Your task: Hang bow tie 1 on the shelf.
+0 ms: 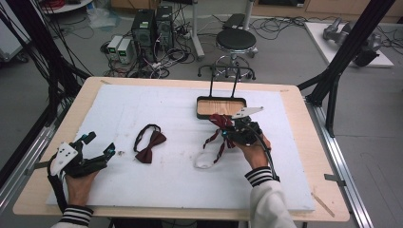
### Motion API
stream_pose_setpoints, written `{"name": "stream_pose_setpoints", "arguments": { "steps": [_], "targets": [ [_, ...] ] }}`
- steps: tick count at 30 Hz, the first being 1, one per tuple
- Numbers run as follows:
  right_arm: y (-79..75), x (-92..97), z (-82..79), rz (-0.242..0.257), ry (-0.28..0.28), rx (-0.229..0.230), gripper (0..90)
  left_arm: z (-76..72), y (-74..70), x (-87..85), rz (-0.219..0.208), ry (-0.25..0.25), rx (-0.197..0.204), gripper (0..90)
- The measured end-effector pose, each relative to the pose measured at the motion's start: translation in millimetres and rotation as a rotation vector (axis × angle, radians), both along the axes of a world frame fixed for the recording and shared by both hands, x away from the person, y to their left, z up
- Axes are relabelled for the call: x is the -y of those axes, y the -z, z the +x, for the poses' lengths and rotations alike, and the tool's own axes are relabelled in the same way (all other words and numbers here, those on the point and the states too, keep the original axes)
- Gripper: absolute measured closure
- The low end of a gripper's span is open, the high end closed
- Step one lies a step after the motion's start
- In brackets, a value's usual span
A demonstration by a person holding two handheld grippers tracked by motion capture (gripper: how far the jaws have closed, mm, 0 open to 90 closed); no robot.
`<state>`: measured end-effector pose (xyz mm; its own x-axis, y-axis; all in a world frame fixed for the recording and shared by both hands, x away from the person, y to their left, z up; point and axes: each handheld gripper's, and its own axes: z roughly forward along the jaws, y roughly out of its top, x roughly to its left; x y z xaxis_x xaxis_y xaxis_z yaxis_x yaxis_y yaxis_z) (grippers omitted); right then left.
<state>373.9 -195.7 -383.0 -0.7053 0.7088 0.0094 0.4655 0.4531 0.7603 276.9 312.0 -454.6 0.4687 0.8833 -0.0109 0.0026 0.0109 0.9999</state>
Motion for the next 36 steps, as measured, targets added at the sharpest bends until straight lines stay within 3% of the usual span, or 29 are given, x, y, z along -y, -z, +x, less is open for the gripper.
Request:
{"name": "stream_pose_setpoints", "arguments": {
  "steps": [9,12,26,36],
  "targets": [
    [-16.5,13.8,-5.7,0.16,0.077,0.157,75.4,0.0,0.0,-0.1,-0.001,0.0,-0.001,14.3],
    [-20.2,18.5,-6.6,0.186,0.107,0.198,75.4,0.0,0.0,-0.1,-0.001,0.0,-0.001,14.3],
    [-29.3,37.7,-7.9,0.237,0.207,0.292,75.4,0.0,0.0,-0.1,-0.001,-0.001,-0.002,14.3],
    [-36.3,56.5,-4.5,0.29,0.277,0.317,75.5,0.0,0.0,0.0,0.0,-0.003,-0.003,14.4]
  ]
}}
